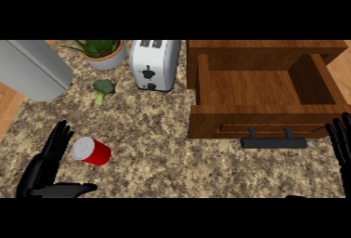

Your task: Pick up the can, place it into the drawer and close the drawer

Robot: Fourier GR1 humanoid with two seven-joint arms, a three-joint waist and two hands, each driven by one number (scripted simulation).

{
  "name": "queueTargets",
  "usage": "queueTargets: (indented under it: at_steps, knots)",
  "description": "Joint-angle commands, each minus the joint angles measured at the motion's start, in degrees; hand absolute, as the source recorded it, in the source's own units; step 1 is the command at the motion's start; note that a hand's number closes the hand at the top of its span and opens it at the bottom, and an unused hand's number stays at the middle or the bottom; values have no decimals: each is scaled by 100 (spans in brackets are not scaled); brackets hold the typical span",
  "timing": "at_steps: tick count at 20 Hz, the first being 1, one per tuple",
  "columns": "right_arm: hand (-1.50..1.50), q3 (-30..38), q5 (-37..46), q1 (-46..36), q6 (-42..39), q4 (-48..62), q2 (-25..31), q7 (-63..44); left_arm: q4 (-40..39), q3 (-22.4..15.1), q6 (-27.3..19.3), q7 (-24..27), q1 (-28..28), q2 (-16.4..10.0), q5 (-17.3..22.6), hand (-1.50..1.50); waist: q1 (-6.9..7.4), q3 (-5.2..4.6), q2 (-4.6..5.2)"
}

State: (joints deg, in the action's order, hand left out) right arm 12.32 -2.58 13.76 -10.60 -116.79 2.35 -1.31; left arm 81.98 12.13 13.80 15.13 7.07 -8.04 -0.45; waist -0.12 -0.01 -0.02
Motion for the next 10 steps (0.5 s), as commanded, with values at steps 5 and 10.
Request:
queueTargets:
  at_steps: [5, 10]
  knots:
    - [-150, -109, 230, 346, 19, -206, -222, 226, -128, -45, -71, 381, 351, 98, -163, -150, 8, 1, -5]
    - [-150, 325, -256, -225, -141, 20, 186, -168, -1314, 138, 153, 986, -44, -165, -194, -150, 3, 0, 1]
